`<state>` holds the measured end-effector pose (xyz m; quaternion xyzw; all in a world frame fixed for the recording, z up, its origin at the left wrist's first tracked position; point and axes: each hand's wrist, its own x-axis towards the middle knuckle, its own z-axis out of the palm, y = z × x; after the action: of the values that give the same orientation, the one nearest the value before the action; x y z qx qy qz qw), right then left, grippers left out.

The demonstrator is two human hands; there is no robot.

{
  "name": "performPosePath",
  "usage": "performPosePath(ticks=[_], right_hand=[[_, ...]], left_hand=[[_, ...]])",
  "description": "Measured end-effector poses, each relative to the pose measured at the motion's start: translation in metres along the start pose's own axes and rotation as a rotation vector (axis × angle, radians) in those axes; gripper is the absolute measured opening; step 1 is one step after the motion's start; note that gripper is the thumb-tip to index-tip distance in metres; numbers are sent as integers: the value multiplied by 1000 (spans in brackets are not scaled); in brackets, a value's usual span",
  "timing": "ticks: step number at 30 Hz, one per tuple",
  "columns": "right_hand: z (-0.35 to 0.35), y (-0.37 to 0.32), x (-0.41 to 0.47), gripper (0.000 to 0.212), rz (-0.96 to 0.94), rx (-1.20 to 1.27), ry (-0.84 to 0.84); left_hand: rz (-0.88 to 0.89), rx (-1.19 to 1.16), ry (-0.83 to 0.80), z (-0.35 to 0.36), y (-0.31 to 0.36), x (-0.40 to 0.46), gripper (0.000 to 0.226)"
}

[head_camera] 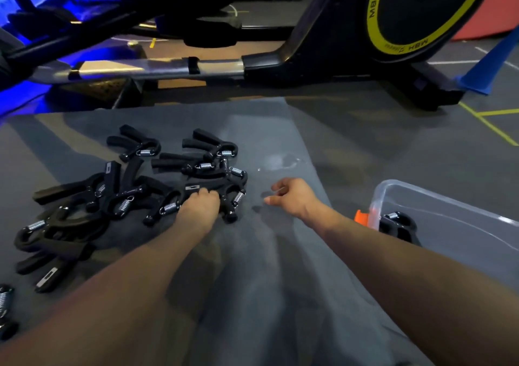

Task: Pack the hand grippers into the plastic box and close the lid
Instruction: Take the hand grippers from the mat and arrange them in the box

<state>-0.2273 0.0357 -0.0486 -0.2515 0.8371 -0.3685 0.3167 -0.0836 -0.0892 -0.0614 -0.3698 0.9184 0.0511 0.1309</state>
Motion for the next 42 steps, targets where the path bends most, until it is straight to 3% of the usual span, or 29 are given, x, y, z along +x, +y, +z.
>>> performPosePath(ticks=[4,11,14,17,22,26,28,31,36,38,42], right_hand=[[-23,9,-17,39,15,-1,16],[-85,19,-57,38,7,11,95],[-121,30,-80,38,25,84,124],[-152,48,-105,20,30,127,103],[-198,84,-137,8,111,260,140],[-226,117,-147,19,222,214,240],[-234,141,-145,26,313,140,287],[-245,178,-142,17,427,80,314],[-254,237,-135,26,589,-92,279],[-254,256,-128,20,632,-140,251],[-250,282,-111,20,660,-196,234]], left_hand=[[6,-113,-26,-19,31,-15,31],[168,-657,-10,-73,109,-45,25],[246,-971,-95,-88,150,-62,22],[270,-1281,-231,-96,196,-77,20],[282,-1463,-344,-93,266,-92,22],[286,-1407,-318,-73,312,-89,19],[313,-1240,-288,-54,332,-81,26],[371,-931,-258,-27,352,-66,30],[458,-624,-124,8,373,-36,43],[514,-484,-91,17,379,-29,48],[601,-304,-115,34,388,-19,58]])
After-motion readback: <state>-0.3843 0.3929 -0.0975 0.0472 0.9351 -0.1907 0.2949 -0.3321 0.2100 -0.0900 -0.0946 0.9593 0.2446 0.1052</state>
